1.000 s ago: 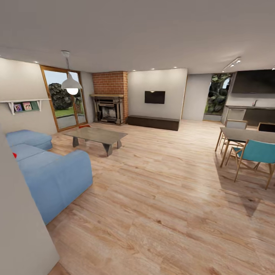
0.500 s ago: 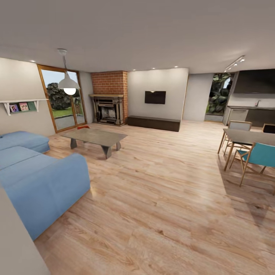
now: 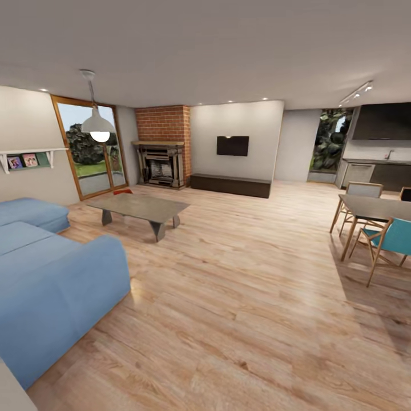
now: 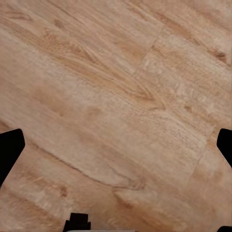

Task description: Move the two storage containers from the living room to the garage. In the garage, place one container on the floor and stack the other container on top of it (either order is fine).

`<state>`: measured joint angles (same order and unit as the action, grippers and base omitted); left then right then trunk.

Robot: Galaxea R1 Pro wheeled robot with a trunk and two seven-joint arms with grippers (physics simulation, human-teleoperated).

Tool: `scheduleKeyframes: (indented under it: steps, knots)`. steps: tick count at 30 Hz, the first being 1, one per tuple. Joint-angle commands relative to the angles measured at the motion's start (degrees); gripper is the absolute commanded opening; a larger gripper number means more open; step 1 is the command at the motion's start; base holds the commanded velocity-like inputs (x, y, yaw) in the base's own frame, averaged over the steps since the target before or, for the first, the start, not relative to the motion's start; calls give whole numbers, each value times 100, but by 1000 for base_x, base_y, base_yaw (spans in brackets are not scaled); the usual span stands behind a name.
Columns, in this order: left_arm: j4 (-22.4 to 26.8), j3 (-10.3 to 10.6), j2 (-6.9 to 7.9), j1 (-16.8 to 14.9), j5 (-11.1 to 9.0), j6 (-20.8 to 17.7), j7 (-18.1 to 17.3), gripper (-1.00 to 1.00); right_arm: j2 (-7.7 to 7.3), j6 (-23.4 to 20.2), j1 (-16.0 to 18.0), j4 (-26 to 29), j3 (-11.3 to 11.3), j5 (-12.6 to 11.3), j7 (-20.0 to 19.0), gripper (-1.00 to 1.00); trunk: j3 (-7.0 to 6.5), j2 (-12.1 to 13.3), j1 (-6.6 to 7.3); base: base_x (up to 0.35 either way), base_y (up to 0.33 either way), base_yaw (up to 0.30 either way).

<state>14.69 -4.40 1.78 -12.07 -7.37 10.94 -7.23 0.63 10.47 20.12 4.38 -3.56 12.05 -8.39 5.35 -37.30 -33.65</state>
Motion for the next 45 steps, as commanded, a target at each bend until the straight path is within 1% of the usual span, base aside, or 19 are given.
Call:
scheduleKeyframes:
  steps: [1, 24, 45]
  knots:
    - [-8, -44, -2, -6, -45, 4, -60, 100, 0, 17, 4, -2, -40, 43, -14, 100, 10, -7, -5, 323, 0, 0]
    - [-8, -44, -2, -6, -45, 4, -60, 100, 0, 17, 6, -6, -39, 43, -13, 100, 10, -7, -5, 323, -1, 0]
    - [-7, -44, -2, -6, -44, 4, -60, 100, -1, 17, 6, -7, -37, 43, -13, 100, 10, -7, -5, 323, -53, 0]
